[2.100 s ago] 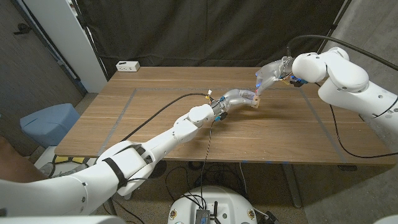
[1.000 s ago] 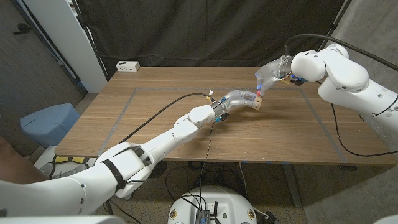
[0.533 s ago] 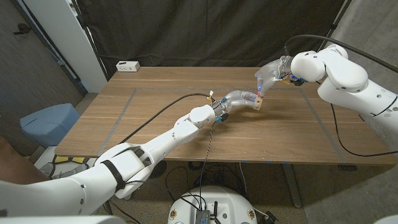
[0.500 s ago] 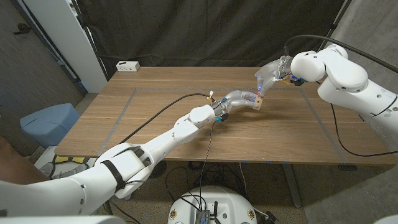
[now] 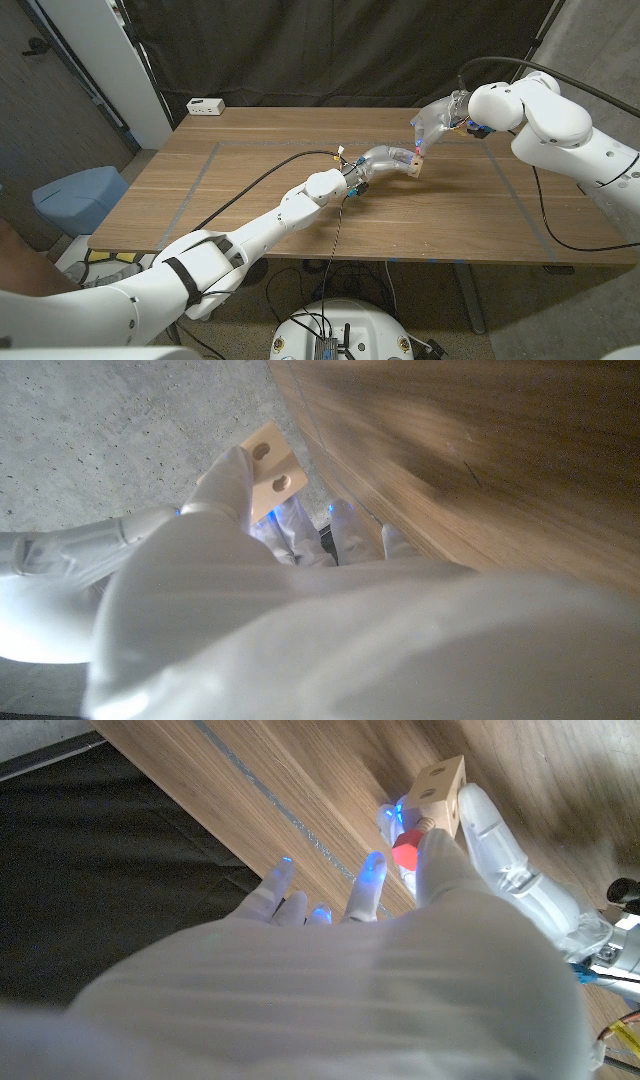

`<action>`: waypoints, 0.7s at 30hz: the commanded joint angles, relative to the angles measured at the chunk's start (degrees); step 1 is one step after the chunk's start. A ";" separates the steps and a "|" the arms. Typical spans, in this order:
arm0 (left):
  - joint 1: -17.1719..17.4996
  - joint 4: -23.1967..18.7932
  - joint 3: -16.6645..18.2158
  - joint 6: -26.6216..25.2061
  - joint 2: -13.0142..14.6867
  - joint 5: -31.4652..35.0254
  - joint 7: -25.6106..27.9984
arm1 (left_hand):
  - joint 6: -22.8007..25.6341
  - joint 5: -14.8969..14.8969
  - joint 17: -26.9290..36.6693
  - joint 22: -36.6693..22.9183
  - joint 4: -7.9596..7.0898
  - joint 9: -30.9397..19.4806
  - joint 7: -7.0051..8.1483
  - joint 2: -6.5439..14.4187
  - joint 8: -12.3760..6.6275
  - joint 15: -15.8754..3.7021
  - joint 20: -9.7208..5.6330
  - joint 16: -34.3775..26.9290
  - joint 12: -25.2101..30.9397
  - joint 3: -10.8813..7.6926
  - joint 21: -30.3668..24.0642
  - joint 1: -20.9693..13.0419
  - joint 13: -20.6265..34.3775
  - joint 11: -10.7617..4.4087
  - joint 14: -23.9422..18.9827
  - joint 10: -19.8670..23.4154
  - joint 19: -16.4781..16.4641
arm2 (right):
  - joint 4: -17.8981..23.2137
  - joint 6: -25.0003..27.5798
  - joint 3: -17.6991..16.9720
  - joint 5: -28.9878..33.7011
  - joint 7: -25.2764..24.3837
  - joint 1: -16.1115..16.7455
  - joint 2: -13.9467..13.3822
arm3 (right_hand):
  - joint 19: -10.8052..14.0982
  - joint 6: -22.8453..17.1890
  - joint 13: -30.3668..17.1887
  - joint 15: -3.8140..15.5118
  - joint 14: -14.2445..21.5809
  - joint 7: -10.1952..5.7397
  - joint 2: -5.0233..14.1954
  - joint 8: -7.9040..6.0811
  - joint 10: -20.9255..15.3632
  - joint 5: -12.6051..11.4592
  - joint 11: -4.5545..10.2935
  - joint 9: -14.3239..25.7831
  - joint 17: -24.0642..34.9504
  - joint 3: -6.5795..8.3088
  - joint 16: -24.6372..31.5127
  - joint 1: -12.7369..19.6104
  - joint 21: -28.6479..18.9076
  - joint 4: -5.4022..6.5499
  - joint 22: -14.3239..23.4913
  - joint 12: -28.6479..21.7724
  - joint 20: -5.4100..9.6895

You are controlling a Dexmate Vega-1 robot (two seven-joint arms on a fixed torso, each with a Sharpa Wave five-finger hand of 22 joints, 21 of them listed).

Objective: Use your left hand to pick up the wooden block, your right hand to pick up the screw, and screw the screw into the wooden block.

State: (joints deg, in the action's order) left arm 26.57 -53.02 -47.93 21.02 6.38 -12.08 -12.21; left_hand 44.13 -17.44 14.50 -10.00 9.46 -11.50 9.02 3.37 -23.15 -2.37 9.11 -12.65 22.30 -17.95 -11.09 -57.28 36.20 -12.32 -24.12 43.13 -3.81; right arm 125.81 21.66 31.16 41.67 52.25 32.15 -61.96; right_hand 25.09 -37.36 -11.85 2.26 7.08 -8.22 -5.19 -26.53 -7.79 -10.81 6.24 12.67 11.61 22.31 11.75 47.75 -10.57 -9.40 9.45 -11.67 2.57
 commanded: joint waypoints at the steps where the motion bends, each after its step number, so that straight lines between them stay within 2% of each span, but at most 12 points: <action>1: -0.58 1.28 -0.19 0.38 -0.70 0.15 -0.02 | 2.76 -0.26 0.17 -0.32 -0.76 -0.98 0.26 1.83 -0.44 -4.34 0.10 -0.10 0.62 -1.32 -0.41 1.07 0.12 0.18 -0.27 0.60 -0.21 | -0.07 1.02 -0.16 -1.63 2.03 -0.81 0.04 | -0.02 1.45 -0.24 1.80 -0.21 0.20 -0.17 0.42 0.67 -0.02 -0.58 0.11 0.15 0.33 0.06 0.39 -0.17 0.11 0.16 0.36 0.39; 9: -0.72 1.64 -0.22 0.38 -0.91 0.19 0.06 | 2.81 -0.26 0.19 -0.32 -0.74 -0.98 0.35 1.85 -0.44 -4.28 0.02 -0.12 0.62 -1.31 -0.42 1.05 0.14 0.18 -0.24 0.56 -0.23 | -0.43 1.56 0.59 -1.90 3.25 -1.90 0.13 | -0.62 4.27 -0.26 1.37 -1.28 0.66 -0.61 1.46 2.28 0.06 -1.48 0.21 0.24 0.12 -0.23 -0.65 -0.01 0.56 0.18 0.85 -0.24; 16: -0.90 1.97 -0.30 0.46 -1.08 0.21 -0.08 | 2.87 -0.26 0.19 -0.32 -0.74 -0.98 0.30 1.84 -0.45 -4.26 0.02 -0.16 0.61 -1.32 -0.42 1.06 0.16 0.19 -0.35 0.51 -0.25 | -0.69 2.04 1.21 -2.15 4.41 -2.82 0.16 | -1.15 5.36 -0.27 1.12 -1.72 0.45 -0.79 1.88 3.01 0.08 -1.57 0.25 0.27 0.08 -0.32 -1.02 0.12 0.66 0.19 0.99 -0.50; 21: -1.03 2.21 -0.37 0.68 -1.20 0.29 -0.14 | 2.79 -0.28 0.21 -0.32 -0.75 -0.99 0.36 1.92 -0.41 -4.35 0.04 -0.12 0.62 -1.35 -0.42 1.04 0.16 0.18 -0.24 0.50 -0.26 | -0.93 2.55 1.69 -1.95 5.11 -3.29 0.25 | -1.47 6.22 -0.28 0.98 -2.13 1.01 -0.87 2.20 3.62 0.08 -1.68 0.29 0.29 0.10 -0.40 -1.26 0.15 0.71 0.20 1.07 -0.67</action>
State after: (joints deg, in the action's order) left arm 25.80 -51.33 -48.14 21.40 5.48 -11.93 -12.22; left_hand 44.13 -17.43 14.50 -10.00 9.46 -11.50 9.02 3.37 -23.16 -2.37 9.11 -12.65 22.30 -17.95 -11.09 -57.28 36.27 -12.08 -24.12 43.15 -3.81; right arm 125.29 23.37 31.91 39.78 55.77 30.00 -61.86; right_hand 23.93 -31.43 -11.85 2.05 5.18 -7.41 -5.88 -24.51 -4.57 -10.81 4.51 12.66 11.60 22.28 11.40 47.05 -10.57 -8.94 9.45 -10.58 2.05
